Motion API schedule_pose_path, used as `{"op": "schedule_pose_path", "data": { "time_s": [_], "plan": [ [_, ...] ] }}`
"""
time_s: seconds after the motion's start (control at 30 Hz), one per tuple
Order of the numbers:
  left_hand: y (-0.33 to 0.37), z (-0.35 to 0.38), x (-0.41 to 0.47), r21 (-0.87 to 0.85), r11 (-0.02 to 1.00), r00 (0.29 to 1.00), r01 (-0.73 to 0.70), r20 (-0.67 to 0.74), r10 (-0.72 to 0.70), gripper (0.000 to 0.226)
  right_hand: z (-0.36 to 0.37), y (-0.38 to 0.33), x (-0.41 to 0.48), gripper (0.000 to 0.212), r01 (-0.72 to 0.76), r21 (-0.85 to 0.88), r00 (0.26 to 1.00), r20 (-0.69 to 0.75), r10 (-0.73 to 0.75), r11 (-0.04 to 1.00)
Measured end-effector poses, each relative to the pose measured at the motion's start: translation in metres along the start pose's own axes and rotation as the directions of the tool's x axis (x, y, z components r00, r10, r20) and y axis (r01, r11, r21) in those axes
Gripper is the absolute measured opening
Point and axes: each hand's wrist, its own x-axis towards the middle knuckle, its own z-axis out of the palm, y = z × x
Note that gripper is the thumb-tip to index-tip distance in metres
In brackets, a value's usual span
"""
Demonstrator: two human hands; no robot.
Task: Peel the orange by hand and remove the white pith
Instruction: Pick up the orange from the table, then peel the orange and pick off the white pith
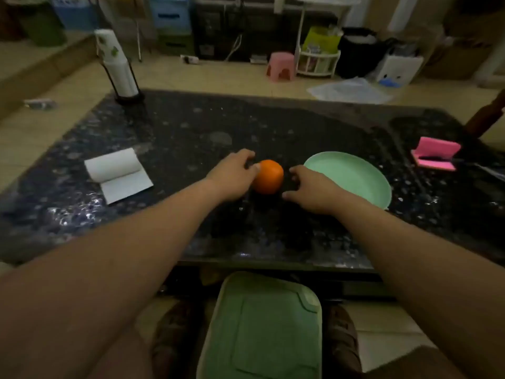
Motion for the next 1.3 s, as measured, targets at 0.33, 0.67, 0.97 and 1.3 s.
{"op": "schedule_pose_path", "data": {
  "time_s": [0.33,0.67,0.97,1.3],
  "plan": [
    [-0.02,0.053,0.023,-0.503,0.86,0.995,0.082,-0.011,-0.102,0.07,0.037,-0.002,0.027,0.07,0.137,0.439,0.989,-0.103,-0.102,0.888],
    [0.018,-0.003,-0.061,-0.967,0.174,0.982,0.186,0.176,-0.069,0.053,0.012,-0.056,-0.058,0.089,0.34,0.65,0.94,-0.25,-0.232,0.68],
    [0.026,-0.019,-0.103,-0.909,0.368,0.98,0.197,0.17,-0.104,0.044,0.009,-0.067,-0.088,0.088,0.382,0.554,0.922,-0.285,-0.262,0.74],
    [0.026,0.0,-0.086,-0.878,0.405,0.967,0.255,0.244,-0.081,0.055,0.014,-0.045,-0.081,0.088,0.339,0.56,0.939,-0.258,-0.23,0.756]
  ]
}}
